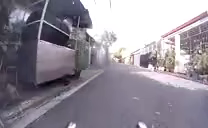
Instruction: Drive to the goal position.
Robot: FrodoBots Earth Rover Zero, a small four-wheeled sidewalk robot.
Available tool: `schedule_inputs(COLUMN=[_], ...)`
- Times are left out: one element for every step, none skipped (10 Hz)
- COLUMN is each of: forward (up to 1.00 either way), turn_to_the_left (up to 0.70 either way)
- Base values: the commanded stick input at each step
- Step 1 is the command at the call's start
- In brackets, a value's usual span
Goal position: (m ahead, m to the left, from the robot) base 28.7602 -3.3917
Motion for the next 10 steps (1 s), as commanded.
schedule_inputs(forward=[0.7, 0.7, 0.7, 0.7, 0.7, 0.7, 0.7, 0.7, 0.7, 0.7], turn_to_the_left=[0.0, 0.0, 0.0, -0.16, -0.35, -0.35, -0.35, -0.35, -0.35, -0.35])
